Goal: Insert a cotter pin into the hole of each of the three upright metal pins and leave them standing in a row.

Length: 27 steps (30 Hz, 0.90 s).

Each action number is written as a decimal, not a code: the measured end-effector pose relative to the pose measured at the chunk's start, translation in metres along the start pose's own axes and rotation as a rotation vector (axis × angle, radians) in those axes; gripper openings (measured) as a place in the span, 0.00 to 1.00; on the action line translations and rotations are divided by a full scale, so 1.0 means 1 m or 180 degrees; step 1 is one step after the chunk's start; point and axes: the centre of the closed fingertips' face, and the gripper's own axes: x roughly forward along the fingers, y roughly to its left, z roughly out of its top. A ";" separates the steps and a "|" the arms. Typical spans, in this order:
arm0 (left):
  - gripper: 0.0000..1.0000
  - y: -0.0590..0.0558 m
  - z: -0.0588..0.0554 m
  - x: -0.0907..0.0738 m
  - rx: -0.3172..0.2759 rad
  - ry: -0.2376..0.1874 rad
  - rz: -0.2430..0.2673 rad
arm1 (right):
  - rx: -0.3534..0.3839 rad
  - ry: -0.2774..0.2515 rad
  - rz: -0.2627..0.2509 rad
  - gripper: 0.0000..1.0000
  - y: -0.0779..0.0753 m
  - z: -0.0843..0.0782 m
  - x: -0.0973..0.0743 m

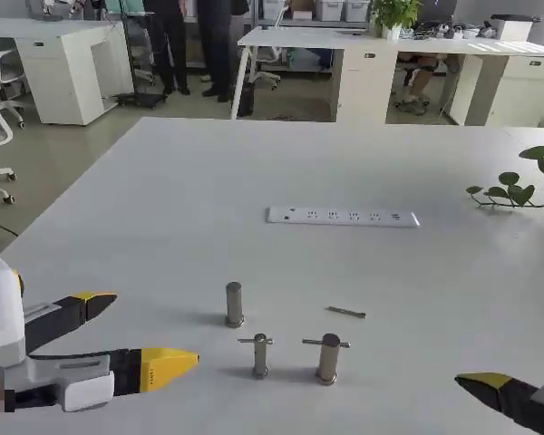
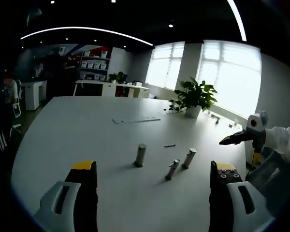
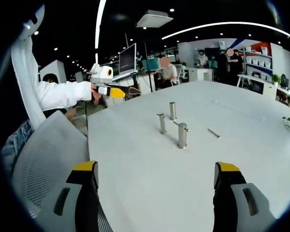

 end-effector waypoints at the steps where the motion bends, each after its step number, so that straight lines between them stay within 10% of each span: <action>1: 0.97 0.004 0.005 0.005 0.0016 -0.0033 0.0018 | 0.0002 -0.0009 0.0009 0.98 0.001 0.001 -0.001; 11: 0.88 0.024 0.020 0.043 -0.0040 -0.0071 0.0182 | 0.0042 -0.0005 -0.0044 0.98 -0.002 0.003 -0.005; 27: 0.71 0.031 -0.005 0.080 0.0045 0.0161 0.0313 | 0.0330 -0.0056 -0.0247 0.95 -0.002 -0.009 -0.025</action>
